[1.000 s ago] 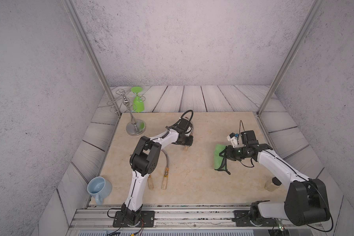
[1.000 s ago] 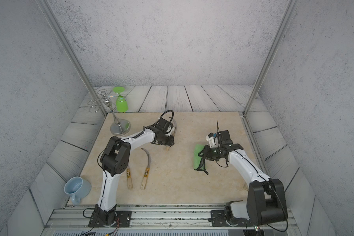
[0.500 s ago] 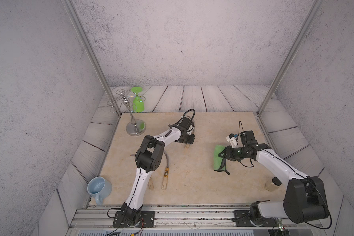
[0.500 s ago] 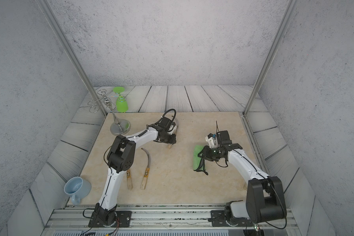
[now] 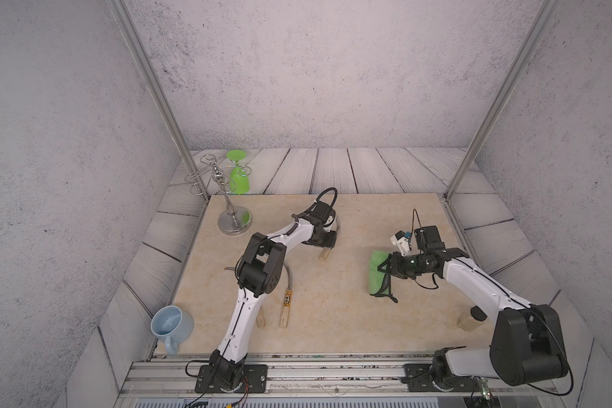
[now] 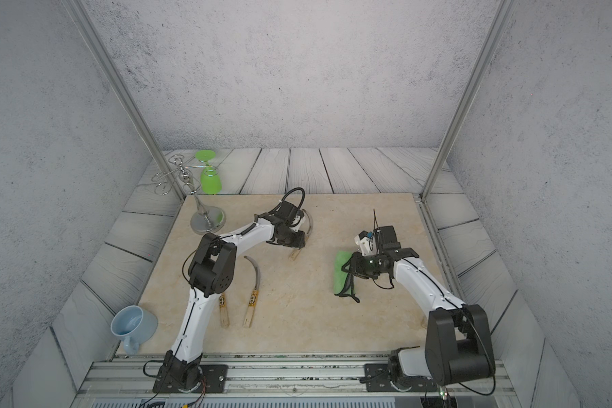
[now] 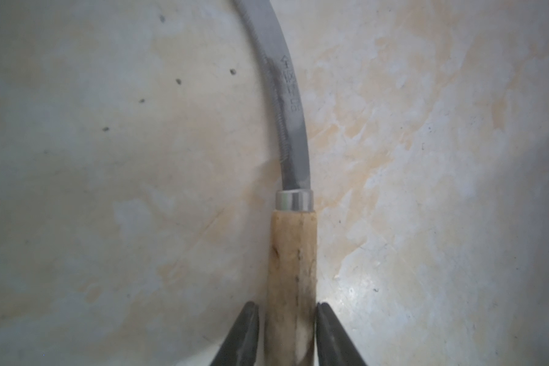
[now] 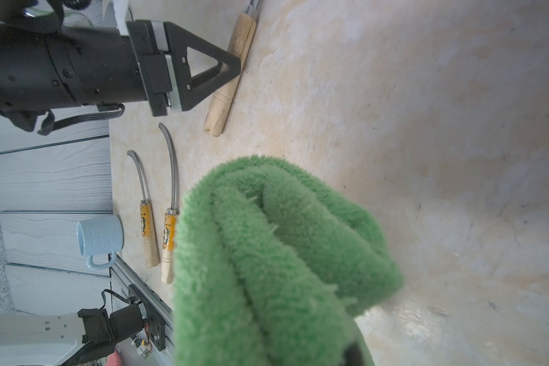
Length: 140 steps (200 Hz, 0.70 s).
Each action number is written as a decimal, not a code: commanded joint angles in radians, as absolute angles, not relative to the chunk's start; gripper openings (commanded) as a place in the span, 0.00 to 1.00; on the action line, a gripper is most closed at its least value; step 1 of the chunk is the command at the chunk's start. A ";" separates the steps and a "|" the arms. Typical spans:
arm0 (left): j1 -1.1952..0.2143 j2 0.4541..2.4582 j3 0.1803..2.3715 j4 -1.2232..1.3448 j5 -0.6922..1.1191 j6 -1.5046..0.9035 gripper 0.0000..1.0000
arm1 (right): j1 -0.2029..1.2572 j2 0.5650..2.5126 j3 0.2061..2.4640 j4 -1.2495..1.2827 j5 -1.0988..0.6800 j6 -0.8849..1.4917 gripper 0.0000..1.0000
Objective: Wipe small sickles with rags
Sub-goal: Place the small sickle at the center of the board.
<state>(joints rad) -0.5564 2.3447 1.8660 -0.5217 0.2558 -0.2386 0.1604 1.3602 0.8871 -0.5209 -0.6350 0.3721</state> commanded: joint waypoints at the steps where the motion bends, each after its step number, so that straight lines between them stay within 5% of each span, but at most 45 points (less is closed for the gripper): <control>1: -0.550 2.352 1.893 -0.542 0.249 -0.221 0.35 | 0.156 1.379 0.890 -0.519 -0.654 0.359 0.22; 78: -0.548 2.125 1.832 -0.565 0.224 -0.227 0.37 | 0.156 1.375 0.887 -0.523 -0.660 0.358 0.22; 140: -0.551 1.721 1.409 -0.533 0.153 -0.277 0.40 | 0.156 1.356 0.887 -0.529 -0.664 0.353 0.23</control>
